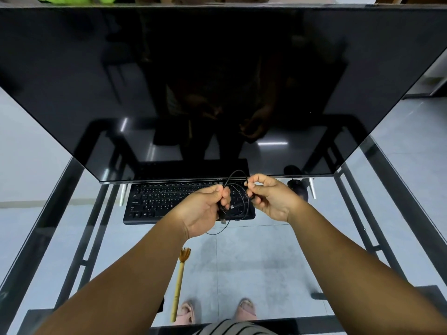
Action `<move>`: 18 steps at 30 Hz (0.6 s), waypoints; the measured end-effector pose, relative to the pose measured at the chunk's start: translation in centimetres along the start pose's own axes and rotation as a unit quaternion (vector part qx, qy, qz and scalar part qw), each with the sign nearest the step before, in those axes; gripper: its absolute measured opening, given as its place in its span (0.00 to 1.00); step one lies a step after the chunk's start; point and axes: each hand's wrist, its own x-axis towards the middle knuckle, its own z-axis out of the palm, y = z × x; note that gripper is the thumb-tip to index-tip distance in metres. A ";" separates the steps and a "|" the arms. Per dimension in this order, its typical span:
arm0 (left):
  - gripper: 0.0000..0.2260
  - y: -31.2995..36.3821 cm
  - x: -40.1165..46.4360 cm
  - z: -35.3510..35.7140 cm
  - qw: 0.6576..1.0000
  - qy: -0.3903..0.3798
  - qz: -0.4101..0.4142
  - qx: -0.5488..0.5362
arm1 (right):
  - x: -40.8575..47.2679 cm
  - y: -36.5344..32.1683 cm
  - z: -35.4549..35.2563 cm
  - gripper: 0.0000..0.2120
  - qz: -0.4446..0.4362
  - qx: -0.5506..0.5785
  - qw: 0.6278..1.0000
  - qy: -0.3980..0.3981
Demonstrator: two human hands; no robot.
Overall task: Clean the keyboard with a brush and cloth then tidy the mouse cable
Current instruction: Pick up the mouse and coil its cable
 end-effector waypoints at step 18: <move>0.09 1.0 -0.3 -0.3 0.960 0.057 0.024 0.272 | -0.4 -0.9 -0.9 0.07 0.032 -0.126 0.991 -0.023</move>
